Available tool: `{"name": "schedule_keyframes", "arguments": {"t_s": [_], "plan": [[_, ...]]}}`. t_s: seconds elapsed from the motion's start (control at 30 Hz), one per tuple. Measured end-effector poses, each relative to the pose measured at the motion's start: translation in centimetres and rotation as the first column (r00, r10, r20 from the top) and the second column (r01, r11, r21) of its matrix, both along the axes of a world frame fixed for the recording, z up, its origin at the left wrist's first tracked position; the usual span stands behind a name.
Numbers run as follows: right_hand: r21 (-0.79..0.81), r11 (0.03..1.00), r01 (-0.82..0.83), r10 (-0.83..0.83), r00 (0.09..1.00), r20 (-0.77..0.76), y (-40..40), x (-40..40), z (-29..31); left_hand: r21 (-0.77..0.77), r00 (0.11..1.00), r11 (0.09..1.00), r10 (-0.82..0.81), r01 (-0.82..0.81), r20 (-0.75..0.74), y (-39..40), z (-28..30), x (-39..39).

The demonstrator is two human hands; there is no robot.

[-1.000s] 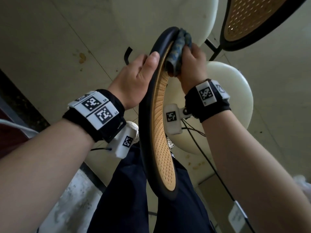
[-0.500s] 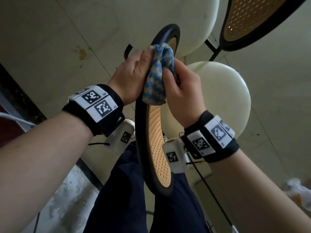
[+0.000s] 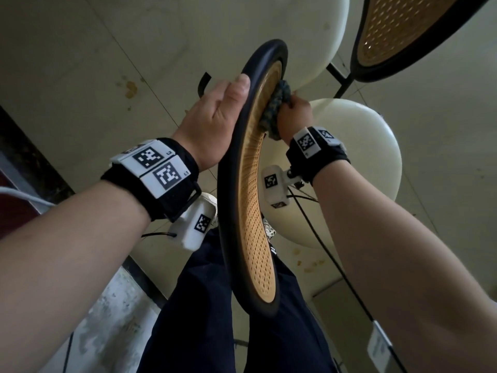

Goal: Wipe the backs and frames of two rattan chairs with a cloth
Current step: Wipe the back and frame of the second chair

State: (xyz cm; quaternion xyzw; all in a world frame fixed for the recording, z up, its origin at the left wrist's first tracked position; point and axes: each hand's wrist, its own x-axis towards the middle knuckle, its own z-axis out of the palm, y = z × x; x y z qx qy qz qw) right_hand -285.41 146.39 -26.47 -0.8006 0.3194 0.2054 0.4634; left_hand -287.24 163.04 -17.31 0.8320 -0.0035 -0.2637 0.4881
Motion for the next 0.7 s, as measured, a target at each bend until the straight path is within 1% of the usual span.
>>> {"name": "schedule_keyframes", "arguments": {"t_s": [0.03, 0.07, 0.13, 0.17, 0.23, 0.33, 0.4, 0.47, 0.57, 0.63, 0.7], "plan": [[0.057, 0.997, 0.060, -0.059, 0.998, -0.024, 0.1, -0.2, 0.1, -0.002, 1.000, 1.000, -0.002, 0.002, -0.001, 0.0, 0.0, 0.0], [0.146, 0.979, 0.144, -0.139, 0.989, -0.043, 0.1, -0.4, 0.5, -0.002, 1.000, 1.000, 0.000, 0.000, 0.000, 0.0, 0.1, 0.1], [0.316, 0.900, 0.300, -0.299, 0.953, -0.053, 0.1, -0.7, 2.0, -0.010, 1.000, 1.000, 0.003, -0.003, 0.001, 0.0, 0.1, 0.1], [0.373, 0.868, 0.327, -0.342, 0.939, -0.028, 0.1, -0.8, 2.9, -0.021, 1.000, 1.000, 0.003, -0.003, 0.003, 0.0, 0.0, 0.1], [0.447, 0.841, 0.305, -0.372, 0.926, 0.067, 0.4, -1.0, 4.8, -0.036, 1.000, 0.999, 0.014, -0.014, 0.013, 0.0, -0.2, 0.0], [0.513, 0.838, 0.185, -0.318, 0.930, 0.183, 1.4, -2.4, 7.4, -0.041, 0.999, 0.998, 0.037, -0.036, 0.023, 0.1, -0.3, -0.1], [0.490, 0.867, 0.086, -0.232, 0.941, 0.247, 1.9, -4.1, 8.8, -0.039, 0.999, 0.998, 0.048, -0.048, 0.014, 0.1, -0.3, -0.1], [0.426, 0.904, -0.033, -0.114, 0.942, 0.314, 2.0, -6.0, 9.8, -0.034, 0.998, 0.998, 0.061, -0.060, 0.019, 0.1, -0.3, -0.1], [0.349, 0.919, -0.181, 0.047, 0.932, 0.359, 2.2, -8.6, 10.7, -0.009, 0.996, 0.998, 0.068, -0.068, 0.057, 0.0, -0.3, -0.2], [0.294, 0.926, -0.235, 0.110, 0.916, 0.387, 2.4, -9.4, 10.9, -0.010, 0.996, 0.998, 0.065, -0.064, 0.067, -0.1, -0.2, -0.2], [0.226, 0.942, -0.248, 0.138, 0.901, 0.412, 2.7, -9.1, 10.8, -0.029, 0.996, 0.998, 0.063, -0.061, 0.066, -0.1, -0.2, -0.2]]}}
